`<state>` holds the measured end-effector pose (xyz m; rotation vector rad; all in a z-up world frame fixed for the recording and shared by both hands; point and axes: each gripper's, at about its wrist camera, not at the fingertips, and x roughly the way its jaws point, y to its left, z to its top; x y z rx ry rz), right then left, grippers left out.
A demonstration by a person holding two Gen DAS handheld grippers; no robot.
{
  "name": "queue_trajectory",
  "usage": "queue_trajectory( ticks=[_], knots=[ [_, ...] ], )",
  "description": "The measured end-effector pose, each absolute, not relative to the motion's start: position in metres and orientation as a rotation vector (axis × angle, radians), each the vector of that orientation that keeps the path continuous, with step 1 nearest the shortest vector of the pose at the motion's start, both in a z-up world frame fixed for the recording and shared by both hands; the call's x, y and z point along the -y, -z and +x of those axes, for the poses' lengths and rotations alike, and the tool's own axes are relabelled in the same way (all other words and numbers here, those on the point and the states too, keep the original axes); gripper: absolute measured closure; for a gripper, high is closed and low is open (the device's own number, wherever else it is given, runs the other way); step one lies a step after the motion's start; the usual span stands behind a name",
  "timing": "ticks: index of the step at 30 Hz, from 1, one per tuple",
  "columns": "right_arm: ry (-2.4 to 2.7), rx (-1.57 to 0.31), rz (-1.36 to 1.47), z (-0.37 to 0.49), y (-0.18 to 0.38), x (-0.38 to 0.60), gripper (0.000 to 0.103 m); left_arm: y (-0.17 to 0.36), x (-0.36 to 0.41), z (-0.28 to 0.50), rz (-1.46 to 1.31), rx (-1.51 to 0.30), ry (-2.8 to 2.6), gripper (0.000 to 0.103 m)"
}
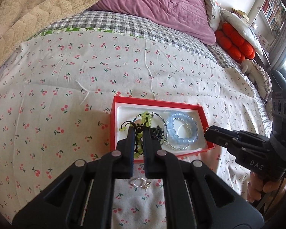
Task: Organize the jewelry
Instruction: 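Carry the beaded bracelet into the red box and open the left gripper, then grasp the pearl ring with the left gripper while the right gripper grasps the silver ring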
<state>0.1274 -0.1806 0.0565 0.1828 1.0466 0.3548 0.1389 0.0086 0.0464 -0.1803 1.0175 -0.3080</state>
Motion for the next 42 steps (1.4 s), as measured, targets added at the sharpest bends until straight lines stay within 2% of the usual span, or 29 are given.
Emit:
queue_trajectory(
  ticks=[9,15,17,19,20,21,22,24,29,31,32,37,42],
  knots=[
    [-0.352,-1.081,0.213,0.140,-0.042,0.185,0.087,-0.038,-0.003,0.150,-0.194,-1.036,0.295,0.093],
    [-0.361,-1.114,0.300,0.143,-0.044,0.194,0.083,-0.045,-0.005,0.146,-0.185,-1.019,0.298,0.072],
    [-0.355,-1.104,0.295,0.141,-0.047,0.196,0.082,-0.046,-0.006,0.145,-0.180,-1.018,0.295,0.069],
    [-0.357,-1.098,0.290,0.139,-0.049,0.196,0.078,-0.048,-0.006,0.143,-0.177,-1.021,0.295,0.066],
    [-0.359,-1.096,0.290,0.138,-0.051,0.195,0.077,-0.048,-0.006,0.141,-0.176,-1.022,0.295,0.061],
    [-0.362,-1.093,0.287,0.136,-0.053,0.195,0.070,-0.049,-0.007,0.140,-0.176,-1.021,0.296,0.055],
    [-0.364,-1.088,0.283,0.134,-0.055,0.195,0.057,-0.051,-0.007,0.138,-0.176,-1.017,0.299,0.053],
    [-0.364,-1.066,0.272,0.129,-0.061,0.195,0.045,-0.053,-0.008,0.133,-0.171,-1.014,0.303,0.048],
    [-0.361,-1.046,0.236,0.114,-0.072,0.195,0.043,-0.055,-0.015,0.120,-0.148,-1.016,0.291,0.033],
    [-0.345,-1.040,0.222,0.108,-0.075,0.196,0.034,-0.053,-0.020,0.114,-0.141,-1.025,0.263,0.025],
    [-0.334,-1.040,0.211,0.105,-0.075,0.196,0.033,-0.052,-0.022,0.111,-0.139,-1.033,0.251,0.021],
    [-0.308,-1.032,0.153,0.088,-0.076,0.195,0.022,-0.037,-0.029,0.102,-0.147,-1.124,0.228,0.018],
    [-0.300,-1.065,0.102,0.074,-0.069,0.186,0.021,-0.026,-0.035,0.085,-0.120,-1.162,0.212,0.016]
  ],
)
